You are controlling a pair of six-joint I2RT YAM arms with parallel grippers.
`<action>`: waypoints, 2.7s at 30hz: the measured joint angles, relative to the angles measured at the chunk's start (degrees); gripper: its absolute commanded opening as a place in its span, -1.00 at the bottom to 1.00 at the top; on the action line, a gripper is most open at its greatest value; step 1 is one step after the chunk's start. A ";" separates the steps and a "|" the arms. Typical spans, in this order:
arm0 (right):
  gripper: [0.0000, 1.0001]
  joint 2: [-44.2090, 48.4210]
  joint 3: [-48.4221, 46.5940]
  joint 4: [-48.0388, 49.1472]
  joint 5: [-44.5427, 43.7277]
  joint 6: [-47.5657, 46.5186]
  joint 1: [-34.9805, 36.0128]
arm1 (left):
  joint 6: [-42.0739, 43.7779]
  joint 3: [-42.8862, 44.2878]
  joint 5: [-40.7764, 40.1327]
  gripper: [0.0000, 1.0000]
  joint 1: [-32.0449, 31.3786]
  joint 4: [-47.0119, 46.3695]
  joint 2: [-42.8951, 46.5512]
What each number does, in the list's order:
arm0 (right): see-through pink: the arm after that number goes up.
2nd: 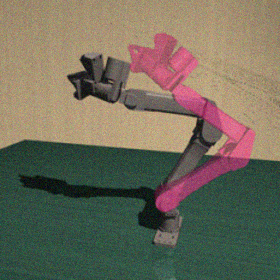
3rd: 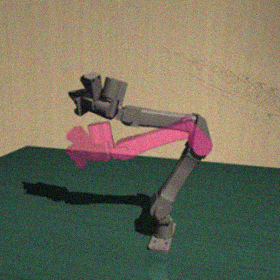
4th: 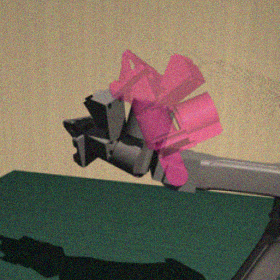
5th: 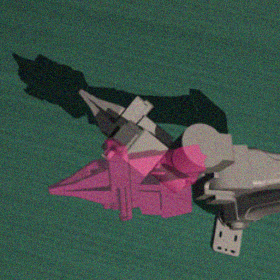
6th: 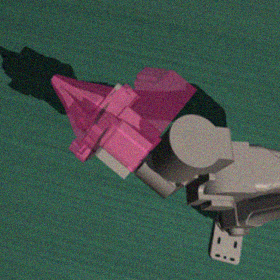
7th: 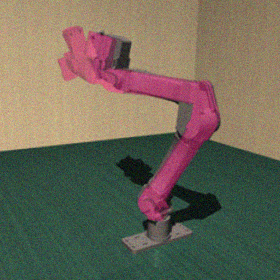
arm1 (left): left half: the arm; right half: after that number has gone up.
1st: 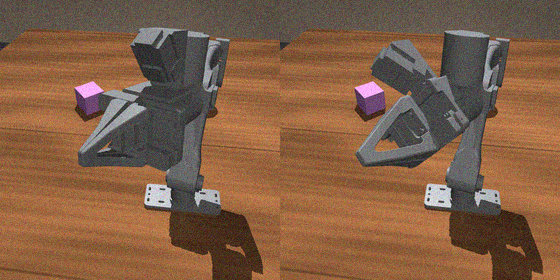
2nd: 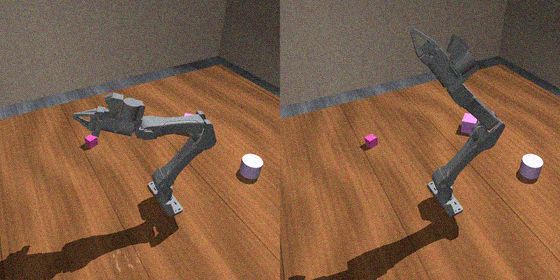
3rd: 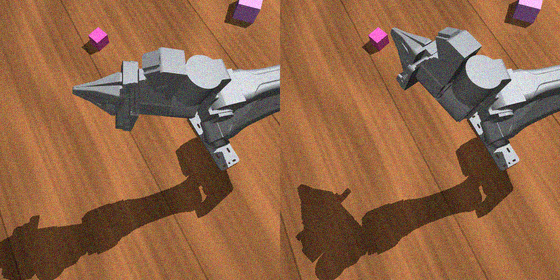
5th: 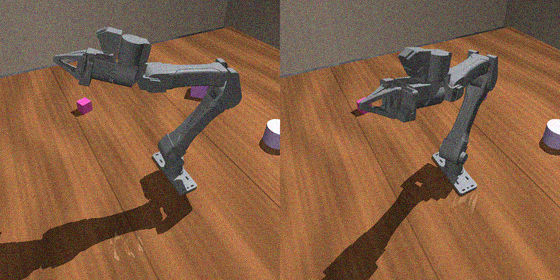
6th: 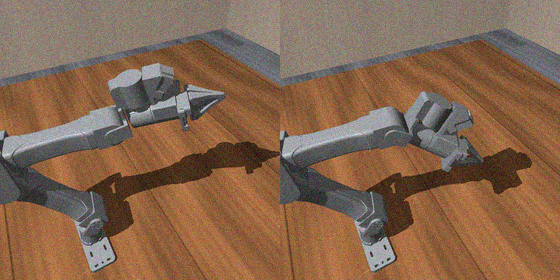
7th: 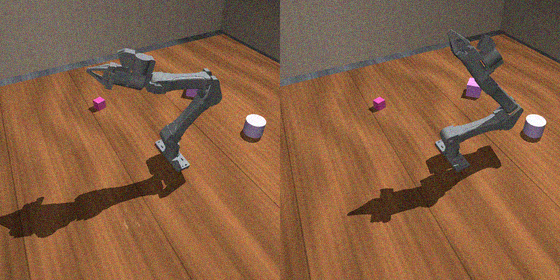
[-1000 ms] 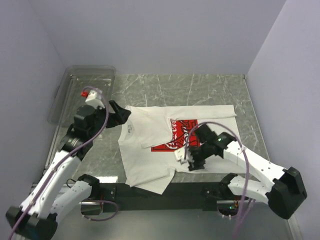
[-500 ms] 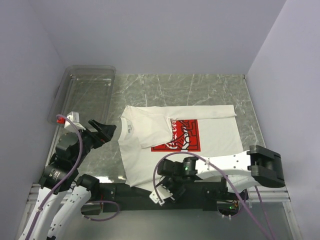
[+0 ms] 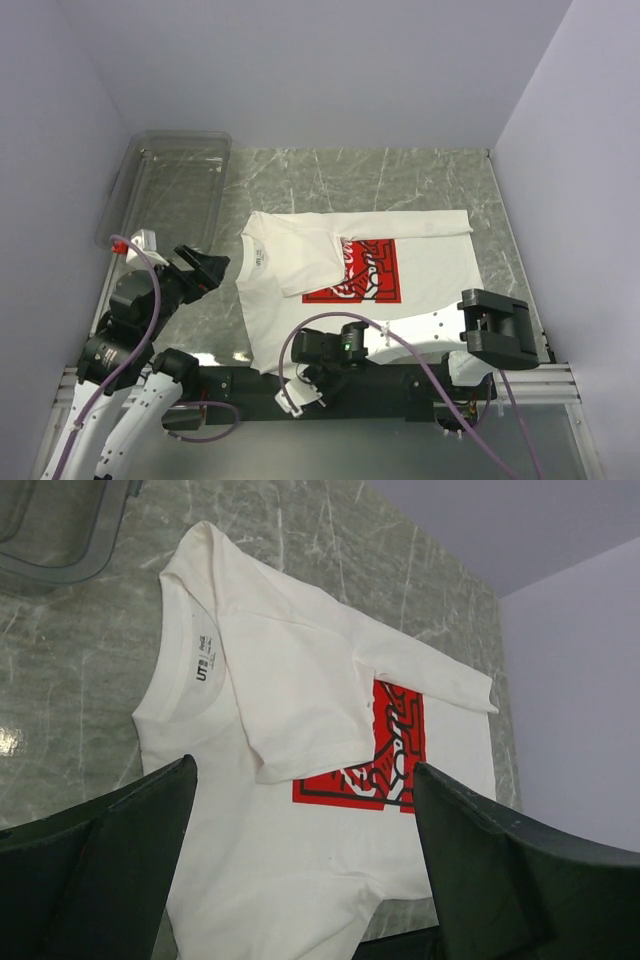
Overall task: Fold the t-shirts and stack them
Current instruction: Fold the tshirt
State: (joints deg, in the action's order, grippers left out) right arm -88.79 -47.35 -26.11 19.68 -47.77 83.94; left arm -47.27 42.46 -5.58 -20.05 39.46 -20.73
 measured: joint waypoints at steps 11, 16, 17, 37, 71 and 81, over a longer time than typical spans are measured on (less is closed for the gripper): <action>-1.00 4.92 -1.01 -3.74 6.88 0.87 -9.53 | 6.84 -1.20 9.49 0.82 0.00 -5.38 5.09; -1.00 10.69 -3.10 -4.66 16.74 2.91 -26.40 | 14.12 -3.82 20.87 0.80 -0.02 -12.66 0.00; -1.00 11.30 -3.28 -4.66 18.78 3.43 -29.46 | 15.74 -3.87 23.39 0.80 0.00 -13.84 -2.27; -1.00 -2.03 -7.89 0.74 36.85 27.54 -56.98 | 35.63 3.56 42.56 0.54 -17.20 -23.06 -43.08; -1.00 -9.51 -12.37 3.02 39.36 37.92 -59.82 | 17.44 14.95 -26.32 0.32 -66.51 -19.06 -72.76; -1.00 -9.55 -12.37 2.97 39.32 37.90 -59.82 | 16.44 15.76 -28.79 0.23 -67.58 -17.42 -78.20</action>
State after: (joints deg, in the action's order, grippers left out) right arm -98.35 -59.72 -23.14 59.00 -9.87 24.12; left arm -30.83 58.22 -34.37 -87.64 22.04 -98.94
